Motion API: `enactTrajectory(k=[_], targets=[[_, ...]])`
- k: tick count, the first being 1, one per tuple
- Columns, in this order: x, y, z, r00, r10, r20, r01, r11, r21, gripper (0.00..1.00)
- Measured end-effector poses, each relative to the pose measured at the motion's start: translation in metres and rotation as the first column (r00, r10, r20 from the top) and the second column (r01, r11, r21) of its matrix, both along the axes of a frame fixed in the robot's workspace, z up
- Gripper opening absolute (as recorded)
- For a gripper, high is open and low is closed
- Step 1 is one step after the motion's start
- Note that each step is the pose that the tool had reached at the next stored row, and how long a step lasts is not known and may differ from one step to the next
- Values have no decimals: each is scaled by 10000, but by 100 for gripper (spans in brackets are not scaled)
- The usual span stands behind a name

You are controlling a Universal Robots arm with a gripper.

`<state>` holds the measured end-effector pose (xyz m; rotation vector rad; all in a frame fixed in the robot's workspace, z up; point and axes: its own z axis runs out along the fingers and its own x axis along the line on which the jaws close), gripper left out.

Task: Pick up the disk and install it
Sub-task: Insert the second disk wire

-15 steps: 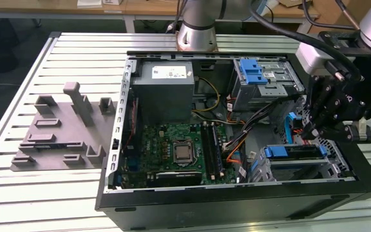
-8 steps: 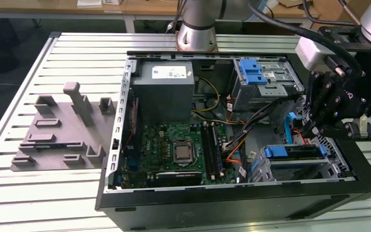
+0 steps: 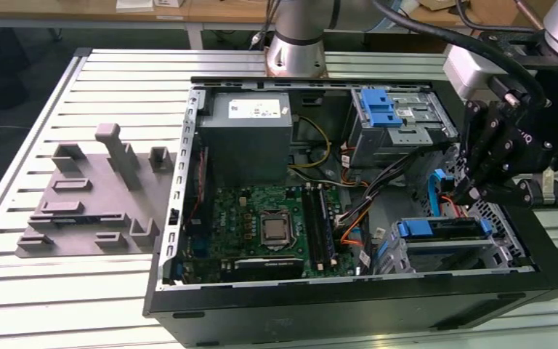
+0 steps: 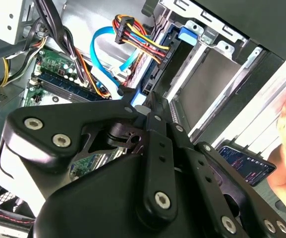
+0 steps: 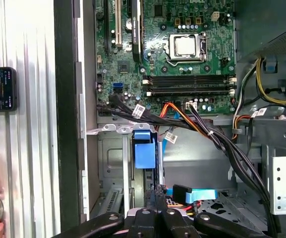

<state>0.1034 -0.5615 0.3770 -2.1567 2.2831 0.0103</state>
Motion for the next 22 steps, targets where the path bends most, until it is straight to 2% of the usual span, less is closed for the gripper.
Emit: enactTrajectory(k=[13, 18, 22], targets=[[-37, 0, 17, 10000, -1, 24, 1, 10000, -1, 11], [-95, 9, 17, 10000, 0, 86, 0, 10000, 0, 11], [-114, 21, 47, 9999, 0, 140, 0, 10000, 0, 11]])
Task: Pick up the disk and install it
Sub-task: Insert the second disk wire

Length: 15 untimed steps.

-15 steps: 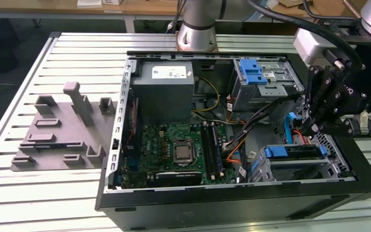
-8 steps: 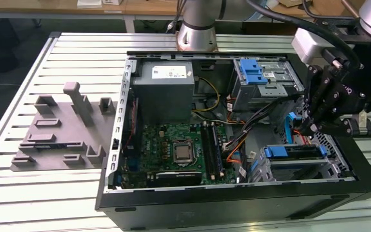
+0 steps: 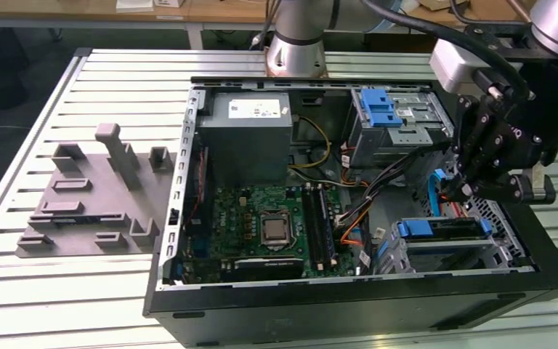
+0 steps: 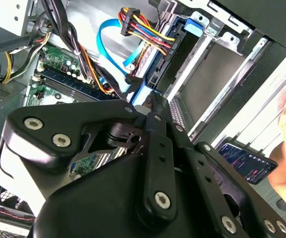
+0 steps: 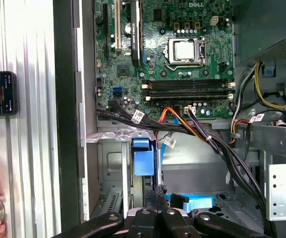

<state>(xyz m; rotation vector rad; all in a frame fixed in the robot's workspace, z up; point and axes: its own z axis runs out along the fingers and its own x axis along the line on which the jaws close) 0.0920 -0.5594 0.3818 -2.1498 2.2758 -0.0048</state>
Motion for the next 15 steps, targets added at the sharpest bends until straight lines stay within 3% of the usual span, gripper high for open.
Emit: enactTrajectory(k=[4, 10, 13, 15], targets=[[-8, 33, 38, 10000, 0, 48, 0, 10000, 0, 11], [-15, 125, 76, 9999, 0, 108, 1, 10000, -19, 11], [-22, 205, 74, 9999, 1, 128, 0, 10000, -39, 11], [-25, 213, 73, 9999, 0, 157, 0, 10000, -40, 11]])
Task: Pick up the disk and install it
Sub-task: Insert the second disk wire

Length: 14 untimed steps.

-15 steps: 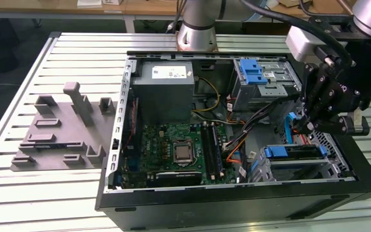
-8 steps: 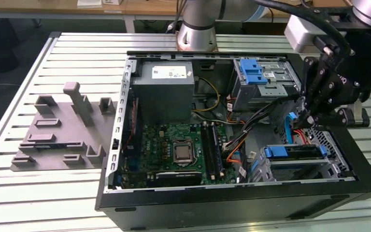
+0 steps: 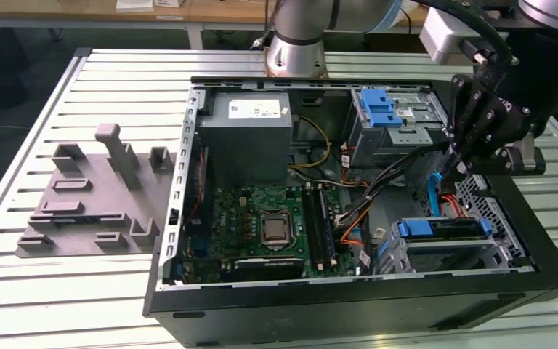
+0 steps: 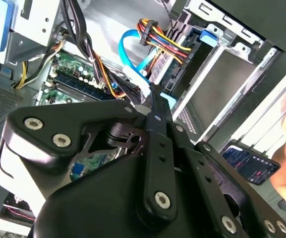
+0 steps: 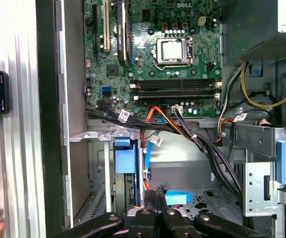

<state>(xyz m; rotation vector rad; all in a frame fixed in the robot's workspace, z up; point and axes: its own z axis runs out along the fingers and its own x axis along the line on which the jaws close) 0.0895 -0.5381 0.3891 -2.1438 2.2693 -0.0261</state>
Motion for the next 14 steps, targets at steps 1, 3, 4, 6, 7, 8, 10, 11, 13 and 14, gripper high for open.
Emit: enactTrajectory(k=[1, 3, 4, 6, 7, 8, 10, 11, 13, 14], targets=[[0, 0, 0, 10000, 0, 18, 0, 10000, -1, 11], [0, 1, 0, 10000, 1, 30, -1, 10000, -3, 11], [0, 1, 0, 10000, 1, 32, -1, 10000, -11, 11], [0, 1, 0, 10000, 1, 34, -1, 10000, -31, 17], [-1, 0, 0, 10000, 1, 36, 0, 10000, -37, 17], [-1, 1, 0, 10000, 0, 39, 0, 10000, -43, 24], [-1, 1, 0, 10000, 0, 42, 0, 10000, -56, 24], [-1, 1, 0, 10000, 0, 44, 0, 10000, -63, 24], [-1, 1, -1, 10000, 0, 46, 0, 10000, -79, 24], [-1, 1, -1, 10000, 1, 46, -1, 10000, -87, 24]])
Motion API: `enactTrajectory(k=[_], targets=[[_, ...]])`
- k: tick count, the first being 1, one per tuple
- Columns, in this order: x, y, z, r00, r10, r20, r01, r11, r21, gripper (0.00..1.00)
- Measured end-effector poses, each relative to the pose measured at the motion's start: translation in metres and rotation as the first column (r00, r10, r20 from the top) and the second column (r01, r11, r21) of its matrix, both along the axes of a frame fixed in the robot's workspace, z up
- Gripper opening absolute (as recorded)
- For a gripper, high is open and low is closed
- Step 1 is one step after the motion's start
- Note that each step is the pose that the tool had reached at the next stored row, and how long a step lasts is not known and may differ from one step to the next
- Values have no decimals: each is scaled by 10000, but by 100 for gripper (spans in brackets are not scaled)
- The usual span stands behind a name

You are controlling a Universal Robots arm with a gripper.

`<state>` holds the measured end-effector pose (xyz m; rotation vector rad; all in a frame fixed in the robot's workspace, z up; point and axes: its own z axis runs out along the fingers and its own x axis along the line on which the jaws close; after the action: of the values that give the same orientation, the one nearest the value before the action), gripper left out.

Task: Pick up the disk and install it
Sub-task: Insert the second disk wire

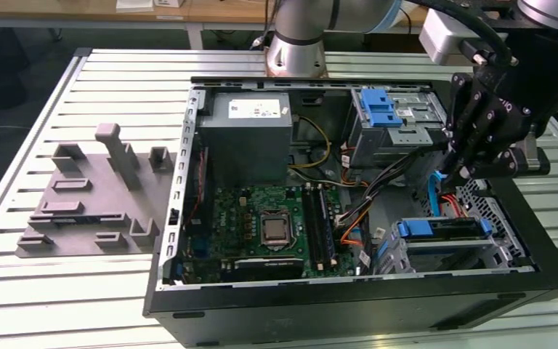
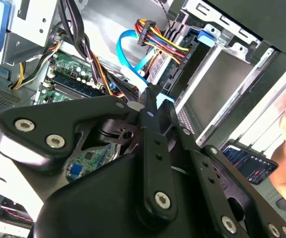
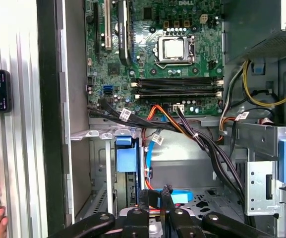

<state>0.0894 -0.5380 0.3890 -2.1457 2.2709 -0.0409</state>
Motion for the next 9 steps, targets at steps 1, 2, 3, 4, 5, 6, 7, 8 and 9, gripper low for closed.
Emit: enactTrajectory(k=[1, 2, 3, 4, 5, 6, 7, 8, 9], targets=[[0, 0, 0, 10000, 0, 0, 0, 10000, -8, 24], [0, 0, 0, 10000, 0, 1, 0, 10000, -14, 24], [0, 0, 0, 10000, 0, 1, 0, 10000, -21, 24], [0, 0, 0, 10000, -1, 1, 1, 10000, -27, 24], [0, 0, -1, 10000, 0, 1, 0, 10000, -34, 24], [0, 0, -1, 10000, 0, 1, 0, 10000, -41, 24], [0, 0, -1, 10000, 0, 1, 0, 10000, -48, 24], [0, 0, -1, 10000, 0, 1, 0, 10000, -55, 24], [0, 0, -1, 10000, 0, 1, 0, 10000, -62, 24]])
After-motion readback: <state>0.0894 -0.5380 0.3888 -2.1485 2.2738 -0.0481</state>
